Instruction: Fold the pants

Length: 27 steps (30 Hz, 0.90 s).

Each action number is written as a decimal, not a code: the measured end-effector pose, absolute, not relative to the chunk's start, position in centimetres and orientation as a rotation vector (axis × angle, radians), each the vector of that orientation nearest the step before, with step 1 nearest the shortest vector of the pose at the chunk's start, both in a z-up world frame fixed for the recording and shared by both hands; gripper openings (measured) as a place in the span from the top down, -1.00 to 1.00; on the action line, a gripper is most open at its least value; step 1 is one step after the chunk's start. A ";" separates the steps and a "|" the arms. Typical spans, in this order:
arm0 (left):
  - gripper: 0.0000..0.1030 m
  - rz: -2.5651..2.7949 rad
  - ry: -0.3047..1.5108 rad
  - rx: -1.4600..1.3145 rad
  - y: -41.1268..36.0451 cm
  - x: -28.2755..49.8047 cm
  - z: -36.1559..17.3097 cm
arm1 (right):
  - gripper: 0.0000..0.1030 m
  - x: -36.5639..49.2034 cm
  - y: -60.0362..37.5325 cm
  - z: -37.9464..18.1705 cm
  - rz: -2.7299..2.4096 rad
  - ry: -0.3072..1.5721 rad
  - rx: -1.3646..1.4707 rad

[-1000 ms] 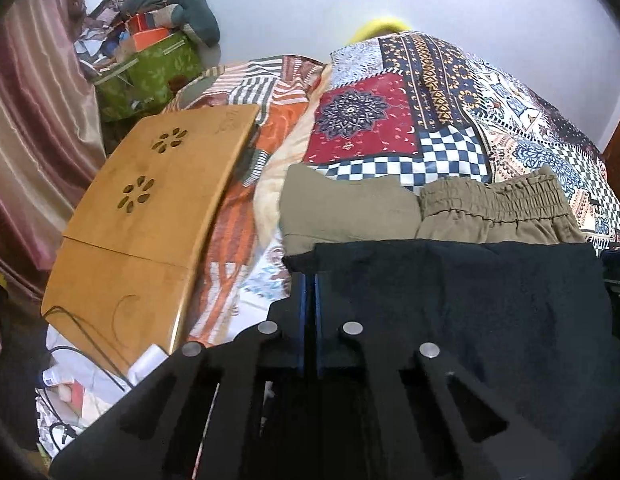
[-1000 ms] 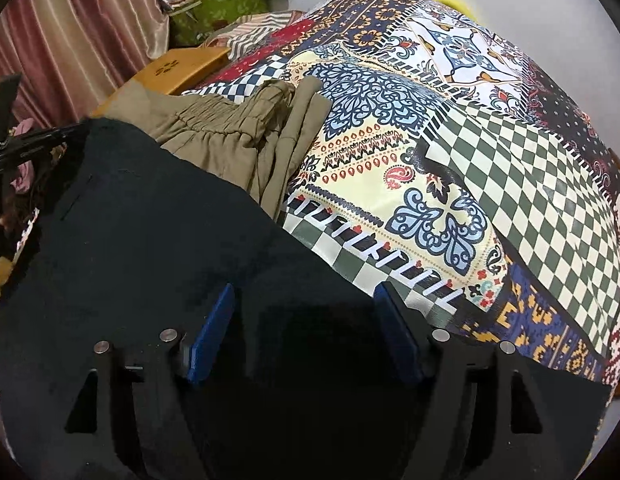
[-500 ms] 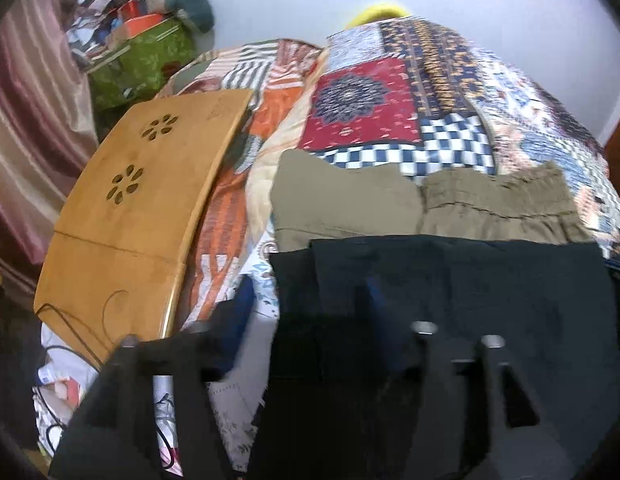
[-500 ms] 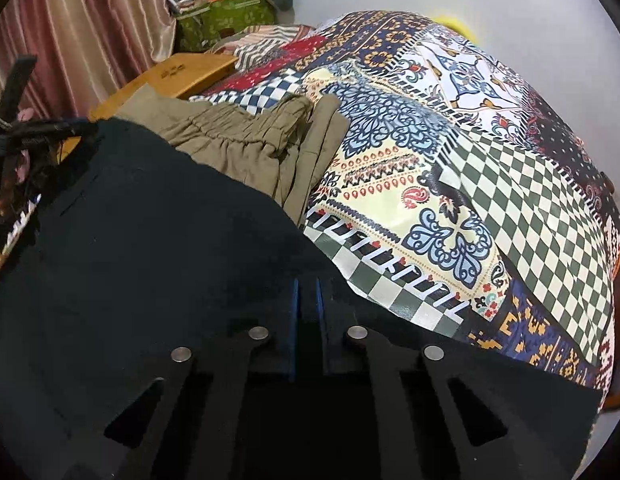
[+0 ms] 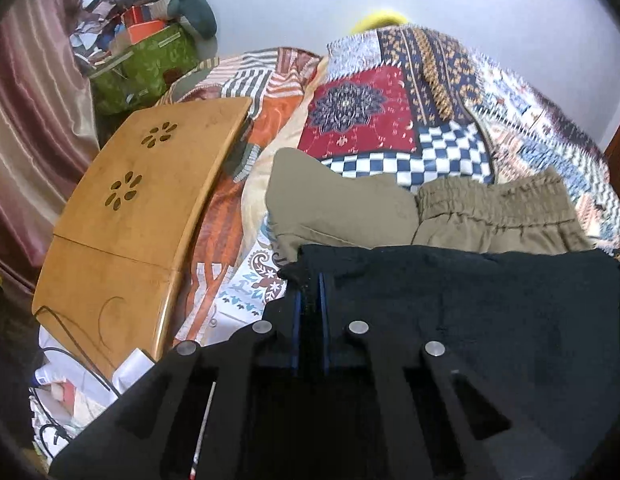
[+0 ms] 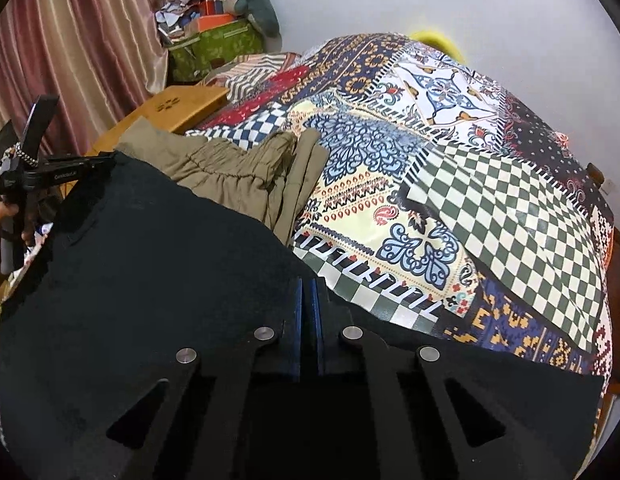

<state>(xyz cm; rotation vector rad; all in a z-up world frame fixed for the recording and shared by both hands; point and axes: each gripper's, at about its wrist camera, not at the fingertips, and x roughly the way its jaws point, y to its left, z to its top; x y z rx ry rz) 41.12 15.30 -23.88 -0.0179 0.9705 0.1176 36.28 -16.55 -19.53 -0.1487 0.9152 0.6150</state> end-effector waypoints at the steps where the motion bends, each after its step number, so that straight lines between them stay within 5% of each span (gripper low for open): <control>1: 0.87 0.109 0.963 -0.021 15.3 40.8 -23.4 | 0.92 36.1 -16.7 -19.2 0.617 0.911 -0.146; 21: 0.91 0.030 0.814 -0.013 12.9 32.3 -14.9 | 0.93 30.6 -18.3 -13.8 0.620 0.850 -0.151; 24: 0.91 0.023 0.808 -0.025 12.8 32.0 -14.8 | 0.42 31.7 -17.8 -14.8 0.625 0.884 -0.167; 25: 0.91 0.018 0.806 -0.027 12.8 32.0 -14.8 | 0.10 32.4 -17.6 -15.2 0.622 0.889 -0.166; 27: 0.91 0.020 0.803 -0.016 12.7 32.0 -14.9 | 0.01 33.2 -17.0 -15.9 0.629 0.895 -0.180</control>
